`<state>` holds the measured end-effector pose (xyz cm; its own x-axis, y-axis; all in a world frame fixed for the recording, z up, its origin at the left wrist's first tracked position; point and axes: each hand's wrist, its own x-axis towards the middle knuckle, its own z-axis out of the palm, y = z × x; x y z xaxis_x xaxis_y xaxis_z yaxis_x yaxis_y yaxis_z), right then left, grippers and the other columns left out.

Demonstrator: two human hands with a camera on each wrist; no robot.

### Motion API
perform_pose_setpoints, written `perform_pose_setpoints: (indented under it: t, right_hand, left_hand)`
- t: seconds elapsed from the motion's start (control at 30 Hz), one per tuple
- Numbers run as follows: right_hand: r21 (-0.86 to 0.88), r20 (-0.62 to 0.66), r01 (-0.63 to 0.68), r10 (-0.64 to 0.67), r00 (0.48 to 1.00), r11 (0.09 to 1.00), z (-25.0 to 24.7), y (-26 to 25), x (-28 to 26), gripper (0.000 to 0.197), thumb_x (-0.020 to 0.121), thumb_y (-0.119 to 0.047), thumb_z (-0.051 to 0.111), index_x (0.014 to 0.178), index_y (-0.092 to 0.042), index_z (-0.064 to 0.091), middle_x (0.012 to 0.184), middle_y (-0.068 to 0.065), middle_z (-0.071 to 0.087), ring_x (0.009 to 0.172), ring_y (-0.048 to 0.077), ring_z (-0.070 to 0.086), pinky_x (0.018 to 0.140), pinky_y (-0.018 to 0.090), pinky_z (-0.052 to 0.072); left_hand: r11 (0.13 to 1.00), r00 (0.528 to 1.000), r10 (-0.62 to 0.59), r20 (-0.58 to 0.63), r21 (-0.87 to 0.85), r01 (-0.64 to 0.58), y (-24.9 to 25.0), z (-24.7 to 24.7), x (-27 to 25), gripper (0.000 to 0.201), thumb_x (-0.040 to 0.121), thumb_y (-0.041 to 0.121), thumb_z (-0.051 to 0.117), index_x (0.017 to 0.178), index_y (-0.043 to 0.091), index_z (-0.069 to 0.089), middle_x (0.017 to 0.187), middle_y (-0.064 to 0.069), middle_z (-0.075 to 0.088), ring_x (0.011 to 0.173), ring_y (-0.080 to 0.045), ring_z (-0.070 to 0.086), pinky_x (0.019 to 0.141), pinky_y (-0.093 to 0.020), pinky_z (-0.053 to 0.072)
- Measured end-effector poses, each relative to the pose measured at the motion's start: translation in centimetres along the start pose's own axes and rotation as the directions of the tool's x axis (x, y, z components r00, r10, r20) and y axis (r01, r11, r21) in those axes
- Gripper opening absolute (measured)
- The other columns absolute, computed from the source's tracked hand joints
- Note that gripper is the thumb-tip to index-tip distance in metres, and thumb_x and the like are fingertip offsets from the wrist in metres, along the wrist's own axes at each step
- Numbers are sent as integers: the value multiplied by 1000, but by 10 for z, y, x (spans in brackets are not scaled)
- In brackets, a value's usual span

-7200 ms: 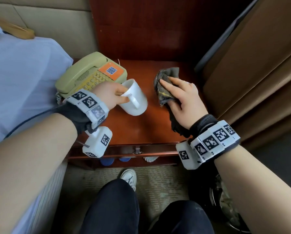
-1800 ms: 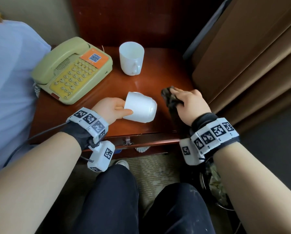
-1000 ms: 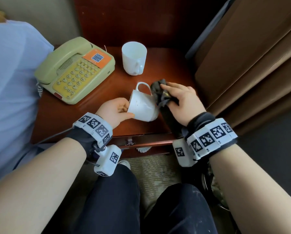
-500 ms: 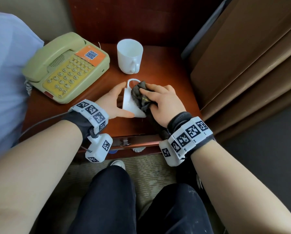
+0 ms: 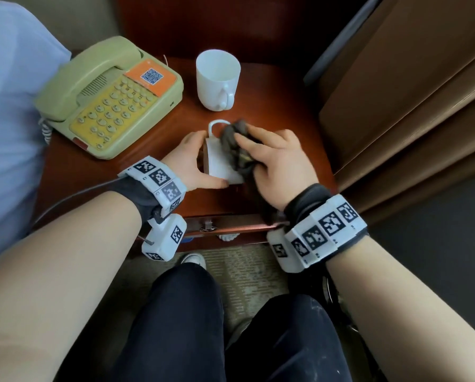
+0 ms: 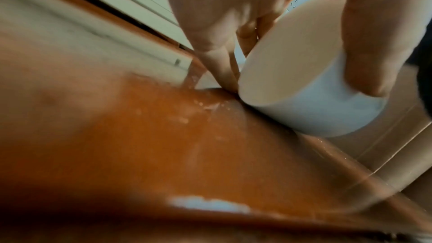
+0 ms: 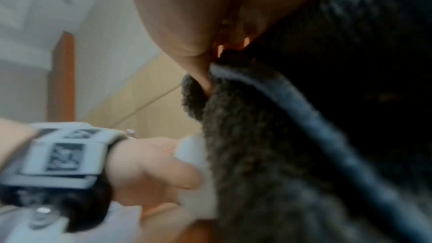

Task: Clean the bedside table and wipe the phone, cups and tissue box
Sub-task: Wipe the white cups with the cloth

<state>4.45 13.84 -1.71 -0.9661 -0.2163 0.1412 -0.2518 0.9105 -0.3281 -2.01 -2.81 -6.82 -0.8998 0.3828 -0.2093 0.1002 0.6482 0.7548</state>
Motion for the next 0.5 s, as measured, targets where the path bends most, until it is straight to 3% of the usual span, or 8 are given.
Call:
perform_pose_setpoints:
  t: [0.07, 0.13, 0.23, 0.33, 0.43, 0.5]
  right_hand:
    - [-41, 122, 48, -42, 992, 998, 4, -20, 7, 53, 82, -10, 36, 130, -26, 53, 144, -1, 43, 111, 32, 43, 90, 33, 41]
    - [-87, 219, 3, 16, 976, 996, 3, -19, 9, 55, 87, -10, 40, 136, -34, 43, 150, -10, 31, 120, 24, 33, 94, 29, 36]
    - [-124, 265, -126, 156, 952, 984, -9, -1, 10, 58, 89, -8, 38, 139, -37, 36, 150, -13, 29, 125, 22, 28, 106, 28, 31]
    - [-166, 324, -169, 216, 921, 972, -21, 4, 15, 56, 89, -8, 41, 137, -36, 40, 146, -9, 34, 126, 21, 28, 109, 32, 31]
    - [-202, 243, -54, 103, 965, 978, -27, -16, 22, 54, 87, -10, 42, 136, -33, 42, 142, -8, 37, 123, 23, 31, 102, 38, 38]
    - [-181, 256, 28, 20, 966, 983, -20, -30, 22, 54, 87, -11, 43, 136, -32, 42, 144, -8, 33, 123, 24, 30, 100, 37, 38]
  left_hand:
    - [997, 1000, -24, -10, -79, 23, 3, 1, -1, 95, 54, 23, 86, 133, 14, 35, 137, -8, 40, 126, -19, 43, 100, -29, 38]
    - [996, 999, -47, -4, -71, 46, 6, 1, -3, 93, 56, 21, 87, 133, 14, 34, 135, -8, 41, 122, -19, 45, 97, -30, 39]
    - [999, 999, -39, -9, -21, 39, 6, 2, -7, 91, 60, 24, 86, 133, 15, 32, 132, -3, 38, 109, -12, 42, 86, -24, 34]
    - [999, 999, -31, -8, 20, 31, 7, 6, -11, 91, 63, 23, 84, 134, 14, 28, 136, -4, 34, 112, -15, 42, 84, -26, 34]
    - [995, 998, -68, 1, 70, 68, 13, 8, -10, 96, 64, 26, 83, 138, 10, 24, 142, -10, 29, 123, -22, 40, 91, -28, 37]
    - [991, 996, -87, -5, 97, 87, 16, 10, -12, 100, 62, 32, 81, 140, 5, 24, 144, -14, 29, 131, -24, 35, 98, -25, 33]
